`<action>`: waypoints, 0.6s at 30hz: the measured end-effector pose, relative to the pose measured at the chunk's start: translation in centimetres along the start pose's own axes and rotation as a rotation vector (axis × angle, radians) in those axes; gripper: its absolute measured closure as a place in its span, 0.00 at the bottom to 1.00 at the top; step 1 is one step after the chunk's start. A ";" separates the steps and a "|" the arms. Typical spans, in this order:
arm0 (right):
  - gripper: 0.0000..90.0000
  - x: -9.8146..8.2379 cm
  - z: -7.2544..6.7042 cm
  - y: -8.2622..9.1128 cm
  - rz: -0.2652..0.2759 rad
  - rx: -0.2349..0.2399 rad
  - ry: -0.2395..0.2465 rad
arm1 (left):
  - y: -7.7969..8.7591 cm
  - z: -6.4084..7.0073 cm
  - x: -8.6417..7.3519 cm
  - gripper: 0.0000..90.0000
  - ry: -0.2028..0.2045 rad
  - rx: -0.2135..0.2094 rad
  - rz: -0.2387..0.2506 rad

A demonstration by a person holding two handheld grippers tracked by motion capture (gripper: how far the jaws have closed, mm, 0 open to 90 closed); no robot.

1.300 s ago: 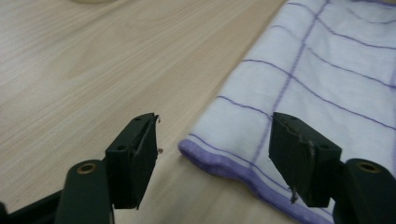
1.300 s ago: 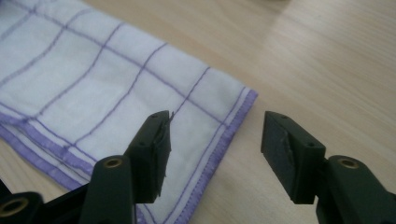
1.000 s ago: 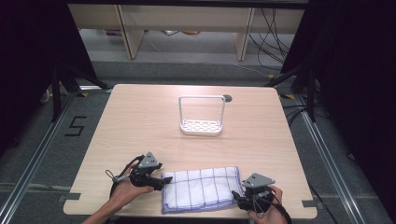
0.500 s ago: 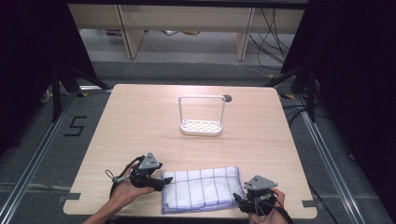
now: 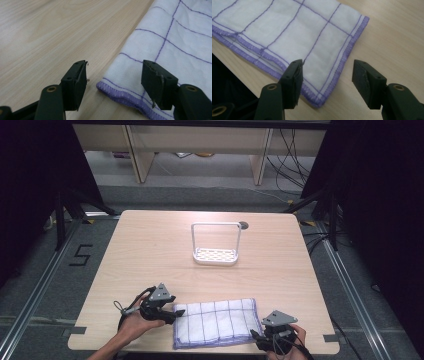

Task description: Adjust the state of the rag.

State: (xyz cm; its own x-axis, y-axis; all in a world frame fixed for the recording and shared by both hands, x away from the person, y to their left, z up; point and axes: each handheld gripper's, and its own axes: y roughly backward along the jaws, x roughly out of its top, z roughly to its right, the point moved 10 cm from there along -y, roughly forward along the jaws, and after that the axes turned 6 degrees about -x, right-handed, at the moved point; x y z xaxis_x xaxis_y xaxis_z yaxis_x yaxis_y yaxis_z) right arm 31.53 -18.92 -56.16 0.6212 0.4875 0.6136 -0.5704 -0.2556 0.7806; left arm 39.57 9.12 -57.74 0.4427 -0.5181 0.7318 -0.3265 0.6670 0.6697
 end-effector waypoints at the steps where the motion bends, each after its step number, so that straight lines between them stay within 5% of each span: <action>1: 0.48 0.0 0.0 0.0 0.000 0.000 0.000 | 0.0 0.0 0.0 0.42 0.000 0.000 0.000; 6: 0.50 -1.0 0.0 -0.5 -0.050 -0.012 0.007 | -0.1 0.4 -0.3 0.49 0.015 -0.025 -0.010; 10: 0.52 -1.4 -0.1 -0.7 -0.069 -0.007 -0.004 | -0.2 0.7 -0.6 0.56 -0.044 -0.031 -0.036; 18: 0.61 -1.7 -0.4 -0.6 -0.062 0.011 -0.055 | -0.1 1.4 -0.8 0.78 -0.095 -0.064 -0.037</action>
State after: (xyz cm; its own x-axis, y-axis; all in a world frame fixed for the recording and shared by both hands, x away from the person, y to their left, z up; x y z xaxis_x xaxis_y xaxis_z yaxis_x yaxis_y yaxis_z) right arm 30.65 -19.28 -57.71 0.6839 0.4565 0.5691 -0.5239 -0.2355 0.8186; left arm 38.08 8.72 -58.19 0.3709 -0.5895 0.7176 -0.2563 0.6777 0.6892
